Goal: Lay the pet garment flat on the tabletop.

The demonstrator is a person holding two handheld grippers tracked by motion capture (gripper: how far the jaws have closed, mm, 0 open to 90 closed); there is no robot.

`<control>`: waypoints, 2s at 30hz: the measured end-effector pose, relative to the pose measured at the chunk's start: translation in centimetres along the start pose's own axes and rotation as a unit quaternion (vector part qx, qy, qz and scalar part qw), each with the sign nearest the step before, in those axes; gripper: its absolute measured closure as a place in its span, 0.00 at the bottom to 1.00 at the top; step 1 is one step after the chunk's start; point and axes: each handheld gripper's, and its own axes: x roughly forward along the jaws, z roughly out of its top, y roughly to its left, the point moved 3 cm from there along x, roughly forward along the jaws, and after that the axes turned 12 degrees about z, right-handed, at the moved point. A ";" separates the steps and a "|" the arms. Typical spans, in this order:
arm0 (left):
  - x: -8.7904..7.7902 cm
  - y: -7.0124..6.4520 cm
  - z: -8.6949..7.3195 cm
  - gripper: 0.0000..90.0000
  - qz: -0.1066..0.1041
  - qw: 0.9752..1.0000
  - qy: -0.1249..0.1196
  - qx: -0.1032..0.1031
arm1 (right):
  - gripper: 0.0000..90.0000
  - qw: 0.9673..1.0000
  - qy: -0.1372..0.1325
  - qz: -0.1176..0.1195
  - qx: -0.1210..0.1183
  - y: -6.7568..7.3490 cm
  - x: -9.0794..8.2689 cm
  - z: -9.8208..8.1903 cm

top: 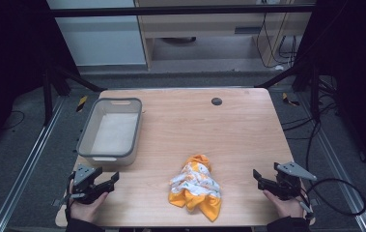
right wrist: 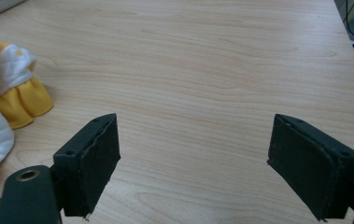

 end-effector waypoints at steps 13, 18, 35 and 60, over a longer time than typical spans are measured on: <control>-0.9 -2.5 0.6 0.43 -0.057 0.998 -0.005 0.025 | 0.22 0.999 0.000 0.048 -0.007 2.2 0.3 0.7; -0.8 -3.5 0.8 0.45 -0.069 0.997 0.002 0.037 | 0.25 0.997 0.001 0.074 -0.021 3.2 0.4 1.2; -0.6 -6.2 4.2 0.51 -0.098 0.992 -0.029 0.075 | 0.43 0.992 -0.007 0.120 -0.045 4.7 0.9 4.4; 4.2 -13.5 7.2 0.53 -0.141 0.983 -0.012 0.115 | 0.56 0.982 0.010 0.174 -0.074 7.6 5.5 6.8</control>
